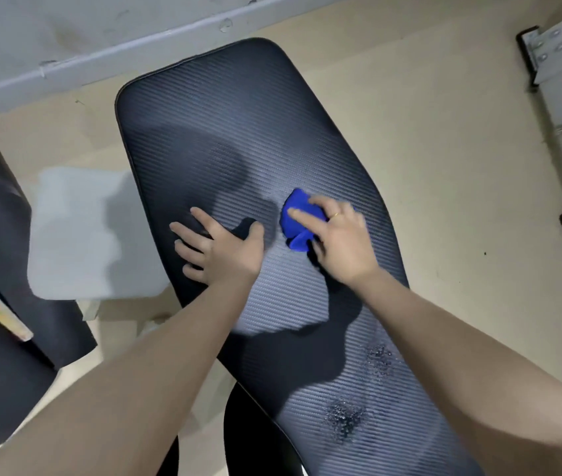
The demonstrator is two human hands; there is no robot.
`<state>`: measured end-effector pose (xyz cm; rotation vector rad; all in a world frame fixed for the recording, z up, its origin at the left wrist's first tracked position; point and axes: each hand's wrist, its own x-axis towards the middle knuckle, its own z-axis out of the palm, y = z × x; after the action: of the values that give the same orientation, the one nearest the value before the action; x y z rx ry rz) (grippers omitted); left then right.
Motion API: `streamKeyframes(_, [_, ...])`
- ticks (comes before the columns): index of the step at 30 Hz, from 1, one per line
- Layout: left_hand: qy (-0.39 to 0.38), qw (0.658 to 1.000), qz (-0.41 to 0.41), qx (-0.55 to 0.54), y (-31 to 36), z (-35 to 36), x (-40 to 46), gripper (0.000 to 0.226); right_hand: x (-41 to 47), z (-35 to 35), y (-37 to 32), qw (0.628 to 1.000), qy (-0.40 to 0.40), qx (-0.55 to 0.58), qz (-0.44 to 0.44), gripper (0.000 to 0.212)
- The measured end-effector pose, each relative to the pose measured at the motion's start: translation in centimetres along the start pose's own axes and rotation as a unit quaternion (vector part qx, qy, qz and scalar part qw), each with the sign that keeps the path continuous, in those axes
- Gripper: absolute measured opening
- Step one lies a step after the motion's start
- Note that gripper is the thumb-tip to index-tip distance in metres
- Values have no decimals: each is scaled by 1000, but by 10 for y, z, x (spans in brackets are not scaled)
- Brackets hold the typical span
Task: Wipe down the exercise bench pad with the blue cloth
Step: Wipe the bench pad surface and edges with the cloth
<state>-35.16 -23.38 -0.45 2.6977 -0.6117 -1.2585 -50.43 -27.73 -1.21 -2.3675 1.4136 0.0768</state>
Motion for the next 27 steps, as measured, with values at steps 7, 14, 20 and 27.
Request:
streamKeyframes(7, [-8, 986, 39, -164, -36, -52, 12, 48, 7, 27, -74, 977, 77, 58, 188, 52])
streamKeyframes(14, [-93, 948, -22, -302, -96, -75, 33, 46, -18, 58, -154, 995, 28, 96, -18, 49])
streamKeyframes(20, [-157, 919, -25, -361, -107, -87, 54, 38, 35, 37, -104, 961, 108, 110, 229, 47])
streamKeyframes(27, [-270, 921, -18, -280, -121, -93, 54, 33, -20, 77, -189, 995, 45, 65, 52, 46])
